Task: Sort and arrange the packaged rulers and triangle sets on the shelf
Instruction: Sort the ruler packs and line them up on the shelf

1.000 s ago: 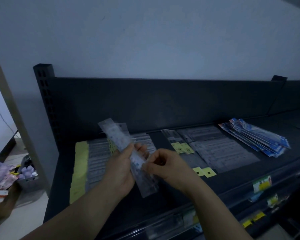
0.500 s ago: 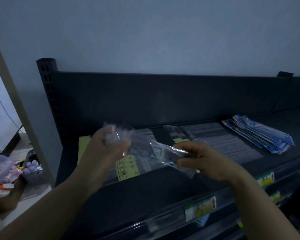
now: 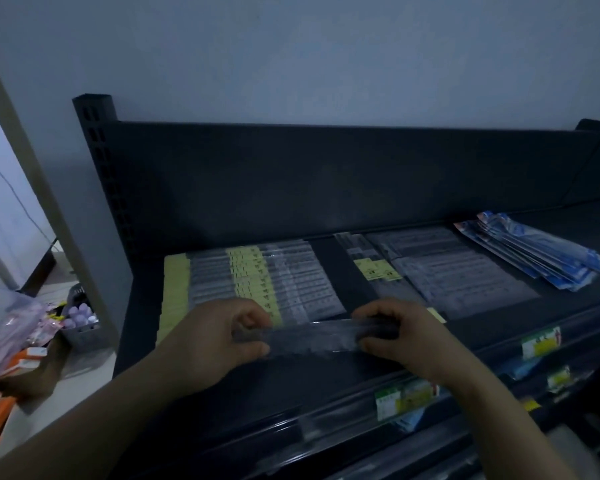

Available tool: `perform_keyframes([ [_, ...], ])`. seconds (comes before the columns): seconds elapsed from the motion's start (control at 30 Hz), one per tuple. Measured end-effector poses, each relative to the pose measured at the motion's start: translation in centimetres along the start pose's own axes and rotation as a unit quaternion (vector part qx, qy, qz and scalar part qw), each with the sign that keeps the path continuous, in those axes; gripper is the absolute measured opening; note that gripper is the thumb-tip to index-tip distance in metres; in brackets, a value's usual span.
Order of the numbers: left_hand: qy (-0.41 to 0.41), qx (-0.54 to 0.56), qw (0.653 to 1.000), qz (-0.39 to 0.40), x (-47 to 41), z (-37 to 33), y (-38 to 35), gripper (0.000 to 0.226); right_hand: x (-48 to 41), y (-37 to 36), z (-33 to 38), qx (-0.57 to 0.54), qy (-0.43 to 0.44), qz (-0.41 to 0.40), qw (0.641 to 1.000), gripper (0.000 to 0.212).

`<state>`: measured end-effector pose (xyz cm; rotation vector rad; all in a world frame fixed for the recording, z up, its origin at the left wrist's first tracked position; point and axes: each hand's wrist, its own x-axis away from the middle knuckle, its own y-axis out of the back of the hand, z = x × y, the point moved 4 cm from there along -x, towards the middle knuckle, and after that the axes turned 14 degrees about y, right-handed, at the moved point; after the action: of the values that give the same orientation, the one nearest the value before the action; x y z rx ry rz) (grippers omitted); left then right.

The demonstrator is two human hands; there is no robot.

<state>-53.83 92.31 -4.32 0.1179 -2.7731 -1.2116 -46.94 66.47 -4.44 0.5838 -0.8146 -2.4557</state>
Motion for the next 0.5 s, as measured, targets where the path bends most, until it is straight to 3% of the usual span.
perform_keyframes([
  [0.13, -0.015, -0.018, 1.000, 0.007, 0.0, -0.6, 0.3, 0.010, 0.4, -0.2, 0.0, -0.043, -0.011, -0.014, 0.999, 0.017],
  [0.27, -0.033, -0.036, 0.999, -0.003, -0.4, -3.2, 1.0, 0.010, 0.4, 1.8, -0.1, -0.086, -0.004, -0.042, 0.995, 0.023],
  [0.5, -0.023, 0.043, 0.999, 0.006, -3.7, -8.3, -2.1, 0.005, 0.5, 8.1, -2.7, -0.154, -0.049, -0.117, 0.980, 0.031],
])
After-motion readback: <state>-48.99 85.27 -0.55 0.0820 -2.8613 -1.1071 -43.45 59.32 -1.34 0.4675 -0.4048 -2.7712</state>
